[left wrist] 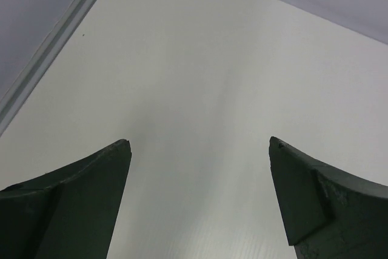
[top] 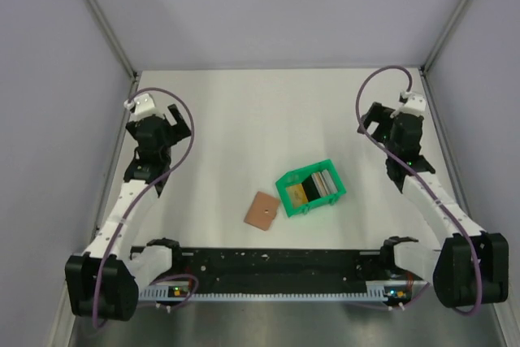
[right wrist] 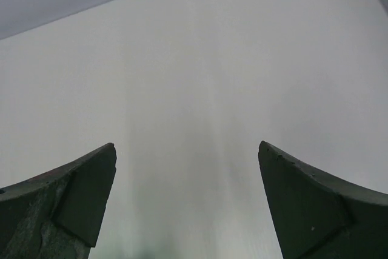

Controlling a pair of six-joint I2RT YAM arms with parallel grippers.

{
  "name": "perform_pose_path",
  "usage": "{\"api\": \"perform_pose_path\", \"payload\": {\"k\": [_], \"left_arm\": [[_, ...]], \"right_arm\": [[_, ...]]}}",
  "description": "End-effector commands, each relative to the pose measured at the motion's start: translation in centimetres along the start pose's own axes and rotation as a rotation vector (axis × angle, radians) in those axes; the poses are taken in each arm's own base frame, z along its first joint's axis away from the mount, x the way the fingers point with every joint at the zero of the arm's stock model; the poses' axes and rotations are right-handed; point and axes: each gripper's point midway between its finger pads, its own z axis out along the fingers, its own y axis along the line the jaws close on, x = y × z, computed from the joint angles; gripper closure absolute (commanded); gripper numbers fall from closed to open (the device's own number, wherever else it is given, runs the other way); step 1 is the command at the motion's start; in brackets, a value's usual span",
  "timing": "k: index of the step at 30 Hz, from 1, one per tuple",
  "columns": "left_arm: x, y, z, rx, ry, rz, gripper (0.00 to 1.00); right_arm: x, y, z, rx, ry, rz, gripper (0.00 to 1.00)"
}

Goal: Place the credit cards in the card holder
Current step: Move the storage box to the center of the board.

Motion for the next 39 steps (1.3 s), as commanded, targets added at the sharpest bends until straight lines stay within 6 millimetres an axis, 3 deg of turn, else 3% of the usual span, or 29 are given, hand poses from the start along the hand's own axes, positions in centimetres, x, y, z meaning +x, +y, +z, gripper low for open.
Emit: {"api": "perform_pose_path", "payload": {"k": [1,2,5,7,11,13,15,18,22,24,30,36,39], "left_arm": [[-3.6,-2.4,-1.5,0.115,-0.092,-0.135,0.02],[-3.9,-2.9,-1.7,0.134,-0.08,-0.14,0.02],[-1.2,-2.0,-2.0,0.043,0.082,-0.239,0.02],[0.4,-1.6,-2.3,0.003,0.166,-0.265,0.02],[3.0,-3.6,-2.7,0.141,0.247,-0.238,0.02],[3.5,-4.3,-3.3,0.2,0.249,-0.255,0.02],[4.0,-5.1,-4.2,0.27,0.267,-0.241,0.02],[5.6,-5.2,-5.0,0.307,0.309,-0.2,0.02],[8.3,-5.8,-5.6,0.363,0.378,-0.183,0.04],[9.4,-6.4,-6.0,0.403,0.409,-0.16,0.05],[12.4,-7.3,-7.0,0.43,0.483,-0.097,0.08],[12.6,-8.1,-7.7,0.482,0.484,-0.054,0.08],[12.6,-8.7,-8.0,0.51,0.481,-0.031,0.09]], "right_arm": [[6.0,3.5,-3.7,-0.199,0.307,0.148,0.01],[5.8,4.7,-4.4,-0.282,0.302,0.154,0.01],[4.0,7.2,-6.6,-0.448,0.233,0.179,0.01],[3.0,7.0,-7.3,-0.423,0.205,0.25,0.01],[1.9,4.8,-8.1,-0.264,0.182,0.355,0.01],[2.2,7.4,-9.9,-0.445,0.235,0.314,0.01],[3.8,8.7,-10.9,-0.483,0.348,0.361,0.01],[6.1,10.4,-13.5,-0.509,0.463,0.286,0.01],[7.5,10.9,-15.6,-0.48,0.481,0.313,0.05],[8.6,11.3,-16.5,-0.461,0.522,0.344,0.13],[11.7,10.5,-18.9,-0.344,0.621,0.345,0.24],[14.8,10.5,-22.0,-0.383,0.761,0.346,0.27],[16.2,11.0,-22.0,-0.398,0.786,0.37,0.25]]}}
